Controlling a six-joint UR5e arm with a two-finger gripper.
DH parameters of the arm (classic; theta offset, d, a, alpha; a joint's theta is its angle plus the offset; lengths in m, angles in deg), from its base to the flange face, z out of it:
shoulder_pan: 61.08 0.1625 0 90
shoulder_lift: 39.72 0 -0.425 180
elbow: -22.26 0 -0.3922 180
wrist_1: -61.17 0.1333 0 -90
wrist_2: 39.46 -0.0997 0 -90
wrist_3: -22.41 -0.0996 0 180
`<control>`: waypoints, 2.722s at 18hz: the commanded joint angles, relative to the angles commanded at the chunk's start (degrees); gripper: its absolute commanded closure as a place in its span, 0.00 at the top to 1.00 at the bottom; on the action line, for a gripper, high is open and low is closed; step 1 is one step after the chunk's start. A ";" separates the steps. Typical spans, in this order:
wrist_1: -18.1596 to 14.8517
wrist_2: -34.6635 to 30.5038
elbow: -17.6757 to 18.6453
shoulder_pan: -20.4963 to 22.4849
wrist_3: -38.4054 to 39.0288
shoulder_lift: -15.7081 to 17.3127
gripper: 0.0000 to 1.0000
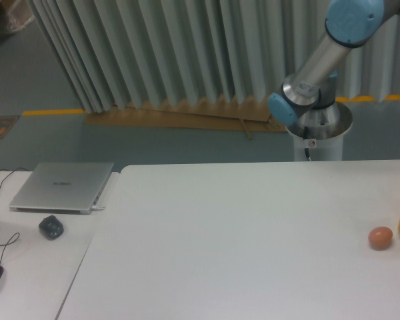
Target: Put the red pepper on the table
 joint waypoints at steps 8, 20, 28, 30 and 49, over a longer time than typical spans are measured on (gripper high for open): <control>-10.64 2.90 0.17 -4.31 0.35 5.54 0.44; -15.31 -4.24 0.70 -16.70 0.44 9.06 0.44; -12.59 -2.11 2.98 -9.95 -3.85 8.62 1.00; -11.79 -2.46 2.82 -7.75 -8.24 8.27 1.00; -0.01 1.51 8.52 -4.57 -0.53 5.28 1.00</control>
